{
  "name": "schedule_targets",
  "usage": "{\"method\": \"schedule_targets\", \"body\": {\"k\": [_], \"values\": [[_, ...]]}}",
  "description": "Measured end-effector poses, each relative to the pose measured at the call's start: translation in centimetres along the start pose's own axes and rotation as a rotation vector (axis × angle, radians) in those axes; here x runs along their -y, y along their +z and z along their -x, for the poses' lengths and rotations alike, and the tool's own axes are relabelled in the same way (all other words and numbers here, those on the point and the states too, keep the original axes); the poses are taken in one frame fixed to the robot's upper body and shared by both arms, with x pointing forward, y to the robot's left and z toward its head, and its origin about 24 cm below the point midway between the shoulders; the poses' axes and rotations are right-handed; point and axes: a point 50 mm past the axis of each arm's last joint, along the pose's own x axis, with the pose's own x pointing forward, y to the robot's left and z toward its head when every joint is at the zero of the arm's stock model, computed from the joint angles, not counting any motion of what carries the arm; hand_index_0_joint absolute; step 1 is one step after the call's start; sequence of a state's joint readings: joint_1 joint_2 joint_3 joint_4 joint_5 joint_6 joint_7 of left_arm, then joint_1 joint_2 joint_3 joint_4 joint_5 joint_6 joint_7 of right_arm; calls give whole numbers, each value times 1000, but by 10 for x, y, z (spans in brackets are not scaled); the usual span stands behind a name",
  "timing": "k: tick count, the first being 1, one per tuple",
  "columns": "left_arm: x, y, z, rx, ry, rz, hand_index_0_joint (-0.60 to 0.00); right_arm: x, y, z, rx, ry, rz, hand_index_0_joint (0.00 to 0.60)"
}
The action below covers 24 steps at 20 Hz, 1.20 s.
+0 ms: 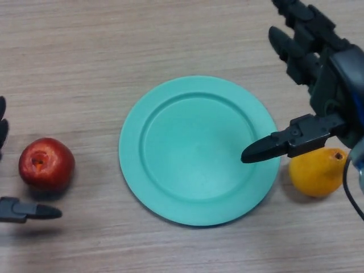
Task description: Pick up the red apple and place it on the plate
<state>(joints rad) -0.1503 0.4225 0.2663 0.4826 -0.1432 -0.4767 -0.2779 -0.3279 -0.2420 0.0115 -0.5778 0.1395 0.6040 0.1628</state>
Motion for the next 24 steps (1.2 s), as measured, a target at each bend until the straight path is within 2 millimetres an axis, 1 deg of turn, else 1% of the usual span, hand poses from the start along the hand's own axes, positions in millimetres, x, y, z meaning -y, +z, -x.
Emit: {"method": "schedule_targets", "body": {"k": [3, 4, 5, 6, 7, 8, 9, 11, 13, 15, 17, 19, 21, 22, 23, 24], "values": [[5, 3, -11, 13, -11, 10, 0, -1, 6, 2, 26, 15, -4, 0], [5, 4, -14, 19, -11, 12, -50, -1, 6, 2, 25, 14, -5, 0], [5, 4, -14, 19, -11, 13, -150, -1, 5, 2, 25, 12, -5, 0], [5, 3, -14, 13, -10, 14, -300, -1, 6, 2, 26, 9, -5, 0], [5, 2, -13, 8, -10, 15, -399, -1, 6, 3, 26, 10, -4, 0], [5, 2, -13, 8, -11, 14, -544, -2, 9, 4, 26, 11, -1, 0], [6, 2, -14, 4, -10, -3, -600, -2, 12, 6, 27, 13, -3, 0], [9, 1, -15, -12, 9, -85, -600, 0, 21, 11, 59, 8, -10, 0], [11, 4, -17, 22, 31, -193, -600, 4, 24, 12, 74, -29, -7, 0], [9, 7, -17, -11, 43, -210, -600, 5, 24, 13, 64, -25, -35, 0], [8, 14, -15, -53, 36, -196, -600, 6, 25, 13, 62, -25, -28, 0], [10, 33, -16, -42, 16, -122, -600, 7, 28, 13, 74, -17, -38, 0], [16, 64, -16, 28, -40, 27, -600, 7, 30, 13, 81, -17, -32, 0], [22, 81, -15, 53, -72, 118, -600, 7, 32, 14, 92, -19, -26, 0], [29, 89, -14, 44, -93, 215, -600, 7, 34, 14, 96, -22, -21, 0], [39, 94, -14, 18, -129, 272, -600, 7, 34, 14, 98, -21, -19, 0]]}}
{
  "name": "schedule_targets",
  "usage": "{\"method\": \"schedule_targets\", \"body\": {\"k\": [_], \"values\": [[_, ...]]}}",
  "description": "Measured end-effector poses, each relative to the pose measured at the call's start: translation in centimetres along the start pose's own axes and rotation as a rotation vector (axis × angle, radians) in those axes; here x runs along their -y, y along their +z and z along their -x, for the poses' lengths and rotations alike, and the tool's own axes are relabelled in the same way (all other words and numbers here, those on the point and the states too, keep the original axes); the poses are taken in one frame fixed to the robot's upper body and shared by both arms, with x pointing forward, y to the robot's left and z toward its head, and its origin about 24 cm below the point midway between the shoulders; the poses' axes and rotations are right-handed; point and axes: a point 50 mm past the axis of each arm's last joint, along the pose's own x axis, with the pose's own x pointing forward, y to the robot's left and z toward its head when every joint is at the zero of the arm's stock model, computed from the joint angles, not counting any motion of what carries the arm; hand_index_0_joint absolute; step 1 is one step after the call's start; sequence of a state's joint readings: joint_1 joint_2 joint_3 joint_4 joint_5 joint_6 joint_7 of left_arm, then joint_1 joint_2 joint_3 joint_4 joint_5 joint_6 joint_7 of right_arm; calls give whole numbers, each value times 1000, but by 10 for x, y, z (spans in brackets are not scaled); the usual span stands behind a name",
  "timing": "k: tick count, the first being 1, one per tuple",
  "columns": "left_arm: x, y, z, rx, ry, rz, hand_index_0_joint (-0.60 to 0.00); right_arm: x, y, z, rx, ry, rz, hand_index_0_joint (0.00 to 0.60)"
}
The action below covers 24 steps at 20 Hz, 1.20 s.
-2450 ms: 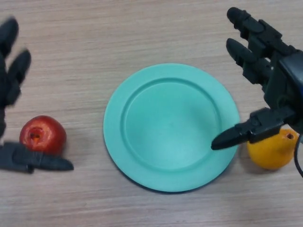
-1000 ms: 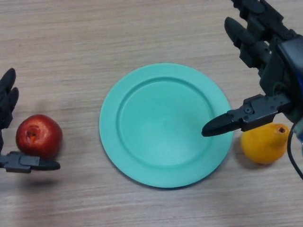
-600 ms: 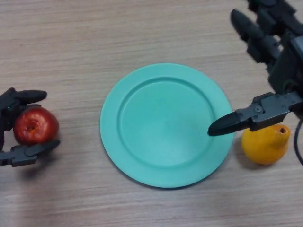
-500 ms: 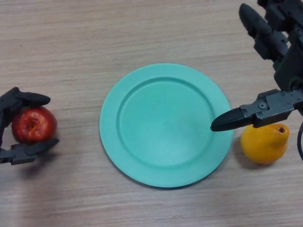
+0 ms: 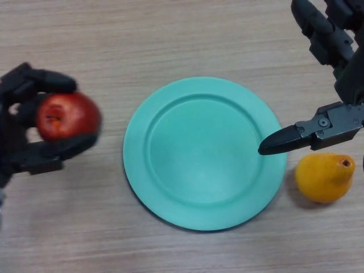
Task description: Pick up the red apple and place it on the plate
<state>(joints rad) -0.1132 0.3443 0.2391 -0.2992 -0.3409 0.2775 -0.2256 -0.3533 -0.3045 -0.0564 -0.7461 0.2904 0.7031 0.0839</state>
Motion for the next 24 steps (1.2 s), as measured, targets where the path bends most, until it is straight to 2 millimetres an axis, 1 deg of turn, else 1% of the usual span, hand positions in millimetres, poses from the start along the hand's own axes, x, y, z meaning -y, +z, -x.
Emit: {"method": "schedule_targets", "body": {"k": [1, 3, 4, 5, 6, 8, 11, 12, 14, 15, 16, 17, 18, 19, 20, 21, 22, 24], "values": [[7, -3, -2, -40, -15, 13, -600, 0, 0, 0, 0, -1, 1, 0], [29, -14, -9, -124, -55, 32, -600, 0, 0, 0, 0, -3, 4, 0], [45, -19, -14, -149, -120, 12, -600, 1, 0, 0, 1, -3, 5, 0], [55, -22, -19, -156, -170, -11, -600, 0, 1, 1, 6, -2, 7, 0], [66, -28, -24, -123, -221, -17, -600, 0, 3, 2, 10, -2, 11, 0], [81, -27, -31, -50, -252, -44, -600, 5, 3, 3, 12, -18, 17, 0], [90, -20, -43, -1, -273, -96, -600, 16, 6, 5, 12, -74, 46, 0], [97, -20, -44, 1, -296, -116, -600, 18, 7, 6, 15, -92, 49, 0], [111, -29, -44, -37, -370, -129, -600, 18, 6, 7, 12, -97, 49, 0], [115, -31, -43, -45, -392, -149, -600, 18, 5, 7, 9, -97, 49, 0], [118, -32, -43, -55, -404, -148, -549, 18, 6, 9, 4, -98, 51, 0], [119, -32, -43, -56, -406, -148, -450, 18, 7, 9, 7, -93, 36, 0], [119, -32, -43, -55, -406, -149, -300, 18, 8, 10, 11, -90, 28, 0], [119, -32, -43, -55, -406, -149, -200, 18, 8, 10, 11, -90, 29, 0], [119, -32, -43, -56, -405, -151, -56, 18, 8, 11, 10, -91, 29, 0], [118, -33, -43, -58, -402, -159, 0, 18, 8, 11, 8, -86, 28, 0], [117, -37, -42, -69, -393, -197, 0, 18, 8, 12, 4, -81, 25, 0], [115, -42, -38, -90, -385, -193, 0, 19, 3, 15, -20, -90, 22, 0]]}}
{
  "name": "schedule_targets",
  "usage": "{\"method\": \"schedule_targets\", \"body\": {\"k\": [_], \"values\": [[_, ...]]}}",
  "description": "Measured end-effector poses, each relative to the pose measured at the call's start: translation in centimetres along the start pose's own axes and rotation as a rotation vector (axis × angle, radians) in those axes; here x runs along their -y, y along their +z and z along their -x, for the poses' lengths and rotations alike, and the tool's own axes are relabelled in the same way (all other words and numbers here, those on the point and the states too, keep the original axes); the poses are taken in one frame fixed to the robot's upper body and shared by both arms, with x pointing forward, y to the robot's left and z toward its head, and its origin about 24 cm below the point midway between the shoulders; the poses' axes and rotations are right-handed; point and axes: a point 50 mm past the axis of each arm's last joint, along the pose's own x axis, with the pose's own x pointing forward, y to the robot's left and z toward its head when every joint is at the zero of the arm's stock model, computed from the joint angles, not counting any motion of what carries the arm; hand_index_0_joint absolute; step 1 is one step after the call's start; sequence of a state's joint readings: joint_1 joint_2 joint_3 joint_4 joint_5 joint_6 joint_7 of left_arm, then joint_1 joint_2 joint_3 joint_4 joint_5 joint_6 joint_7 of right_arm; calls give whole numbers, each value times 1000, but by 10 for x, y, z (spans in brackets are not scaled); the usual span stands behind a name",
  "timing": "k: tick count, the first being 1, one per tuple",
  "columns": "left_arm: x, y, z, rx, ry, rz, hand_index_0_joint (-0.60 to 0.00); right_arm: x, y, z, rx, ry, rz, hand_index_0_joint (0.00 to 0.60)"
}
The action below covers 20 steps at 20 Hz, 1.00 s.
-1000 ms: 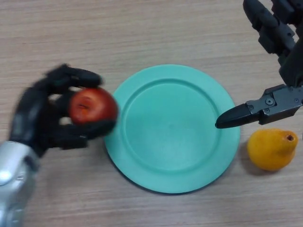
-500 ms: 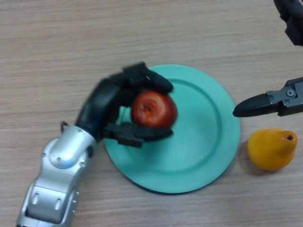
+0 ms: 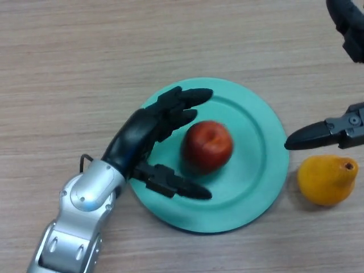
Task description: Pick up the red apple and place it on the plate
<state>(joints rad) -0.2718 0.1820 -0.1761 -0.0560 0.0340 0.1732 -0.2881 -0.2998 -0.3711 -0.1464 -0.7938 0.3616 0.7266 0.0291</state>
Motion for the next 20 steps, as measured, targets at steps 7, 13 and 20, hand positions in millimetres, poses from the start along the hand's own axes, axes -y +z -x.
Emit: {"method": "schedule_targets", "body": {"k": [7, 13, 20], "values": [[-16, 24, 20, 30, 106, -31, 0, 2, 6, -7, 27, -48, 5, 0], [-59, 75, 60, 203, 267, 62, 0, 9, -19, -8, -55, -71, -31, 0], [-94, 69, 73, 106, 312, 209, 0, 12, -34, -14, -101, -81, -25, 0]]}}
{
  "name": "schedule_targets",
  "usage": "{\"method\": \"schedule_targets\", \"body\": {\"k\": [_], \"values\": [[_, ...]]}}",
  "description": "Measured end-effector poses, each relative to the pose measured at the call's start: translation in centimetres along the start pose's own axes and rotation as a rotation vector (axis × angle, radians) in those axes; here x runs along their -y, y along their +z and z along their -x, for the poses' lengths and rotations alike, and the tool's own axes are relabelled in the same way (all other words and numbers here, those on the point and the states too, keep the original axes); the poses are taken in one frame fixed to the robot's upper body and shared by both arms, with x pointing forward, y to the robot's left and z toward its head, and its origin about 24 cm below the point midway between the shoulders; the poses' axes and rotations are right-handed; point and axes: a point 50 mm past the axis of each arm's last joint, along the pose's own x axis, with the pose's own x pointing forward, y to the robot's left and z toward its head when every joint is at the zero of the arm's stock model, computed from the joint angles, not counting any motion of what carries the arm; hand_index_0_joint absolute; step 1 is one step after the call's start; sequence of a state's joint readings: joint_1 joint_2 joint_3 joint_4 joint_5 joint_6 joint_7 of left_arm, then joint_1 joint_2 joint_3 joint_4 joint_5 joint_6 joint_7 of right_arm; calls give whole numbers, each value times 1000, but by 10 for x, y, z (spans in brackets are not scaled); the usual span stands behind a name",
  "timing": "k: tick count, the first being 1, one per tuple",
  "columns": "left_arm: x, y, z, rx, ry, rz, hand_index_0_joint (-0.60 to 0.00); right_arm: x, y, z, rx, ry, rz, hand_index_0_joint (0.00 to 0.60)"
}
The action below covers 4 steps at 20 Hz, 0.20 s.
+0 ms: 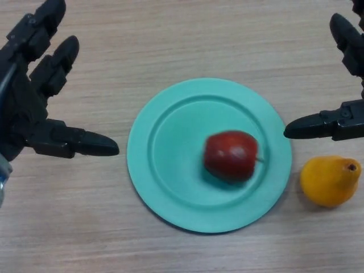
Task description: Pick up the red apple and place it on the plate
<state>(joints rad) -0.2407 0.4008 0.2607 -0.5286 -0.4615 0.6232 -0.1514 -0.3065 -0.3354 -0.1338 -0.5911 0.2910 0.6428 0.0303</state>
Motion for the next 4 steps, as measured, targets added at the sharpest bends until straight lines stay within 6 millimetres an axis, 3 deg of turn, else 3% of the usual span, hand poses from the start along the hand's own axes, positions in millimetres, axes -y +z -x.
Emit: {"method": "schedule_targets", "body": {"k": [4], "values": [[-7, 2, -1, 24, 57, -23, 0, 2, -13, 2, -18, 15, 4, 0]]}}
